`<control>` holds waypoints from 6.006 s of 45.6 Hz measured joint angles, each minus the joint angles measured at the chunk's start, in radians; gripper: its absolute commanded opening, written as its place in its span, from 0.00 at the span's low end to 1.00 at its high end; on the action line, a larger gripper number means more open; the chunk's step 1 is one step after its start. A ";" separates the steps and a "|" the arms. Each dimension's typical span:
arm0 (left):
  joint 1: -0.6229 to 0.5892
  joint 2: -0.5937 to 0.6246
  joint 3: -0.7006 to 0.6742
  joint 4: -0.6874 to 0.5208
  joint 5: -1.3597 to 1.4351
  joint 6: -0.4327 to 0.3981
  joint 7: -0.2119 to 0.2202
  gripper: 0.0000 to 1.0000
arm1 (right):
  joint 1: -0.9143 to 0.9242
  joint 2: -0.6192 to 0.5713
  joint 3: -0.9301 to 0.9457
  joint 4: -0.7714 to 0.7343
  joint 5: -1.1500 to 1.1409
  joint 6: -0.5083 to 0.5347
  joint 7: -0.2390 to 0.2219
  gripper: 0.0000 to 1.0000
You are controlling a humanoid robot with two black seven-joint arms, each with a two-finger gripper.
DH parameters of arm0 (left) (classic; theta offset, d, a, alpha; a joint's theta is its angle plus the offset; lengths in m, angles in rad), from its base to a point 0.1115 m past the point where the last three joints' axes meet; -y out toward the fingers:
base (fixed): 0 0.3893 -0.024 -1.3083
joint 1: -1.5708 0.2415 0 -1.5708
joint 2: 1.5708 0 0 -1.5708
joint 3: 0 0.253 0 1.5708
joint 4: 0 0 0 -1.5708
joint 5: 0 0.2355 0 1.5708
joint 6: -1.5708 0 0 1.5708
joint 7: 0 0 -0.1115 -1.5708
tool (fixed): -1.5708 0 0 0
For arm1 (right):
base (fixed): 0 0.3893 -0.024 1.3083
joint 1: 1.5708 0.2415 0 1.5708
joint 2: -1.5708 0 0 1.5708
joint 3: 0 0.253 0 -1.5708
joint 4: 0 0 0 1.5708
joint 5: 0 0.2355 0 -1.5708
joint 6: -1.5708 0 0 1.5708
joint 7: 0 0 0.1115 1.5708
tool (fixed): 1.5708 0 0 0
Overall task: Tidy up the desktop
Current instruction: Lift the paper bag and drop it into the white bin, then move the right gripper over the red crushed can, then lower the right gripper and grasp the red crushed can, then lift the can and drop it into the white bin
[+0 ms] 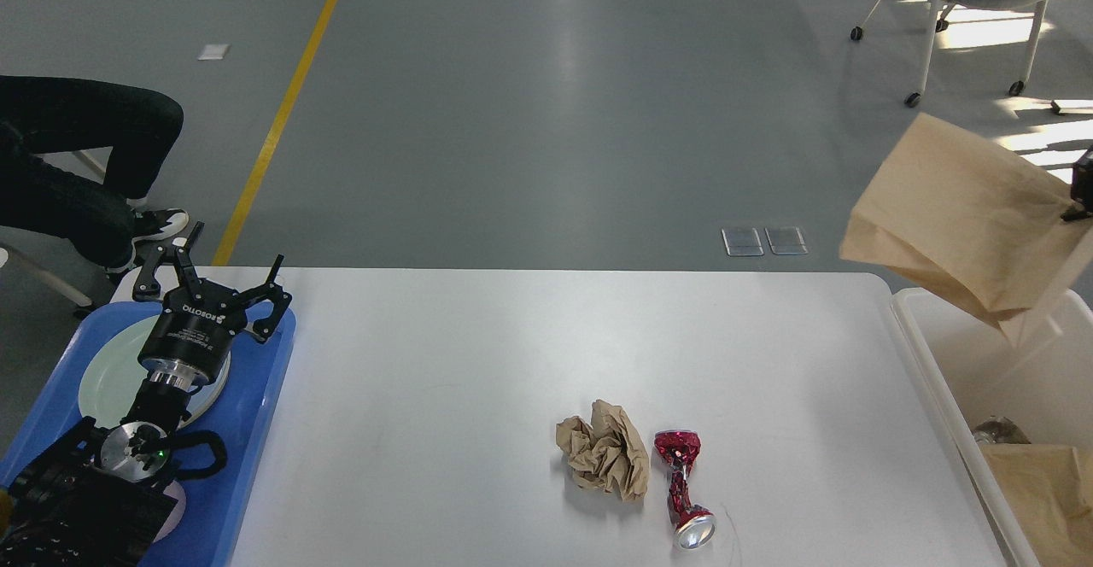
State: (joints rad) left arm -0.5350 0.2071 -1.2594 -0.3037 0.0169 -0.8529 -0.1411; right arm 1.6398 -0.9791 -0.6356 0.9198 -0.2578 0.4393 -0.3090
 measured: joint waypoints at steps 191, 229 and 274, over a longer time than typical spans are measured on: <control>0.000 0.000 0.000 0.000 0.000 0.000 0.000 0.97 | -0.172 0.975 -0.274 0.367 0.170 -0.249 -0.010 0.66; 0.000 0.000 0.000 0.000 0.000 0.000 0.000 0.97 | -0.264 1.045 -0.270 0.248 0.168 -0.278 -0.012 0.00; 0.000 0.000 0.000 0.000 0.000 0.000 0.000 0.97 | 0.251 0.527 -0.247 0.360 0.184 0.146 -0.006 0.00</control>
State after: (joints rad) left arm -0.5351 0.2071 -1.2594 -0.3037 0.0169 -0.8529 -0.1411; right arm 1.8908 -0.4521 -0.8826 1.2797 -0.0737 0.5853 -0.3152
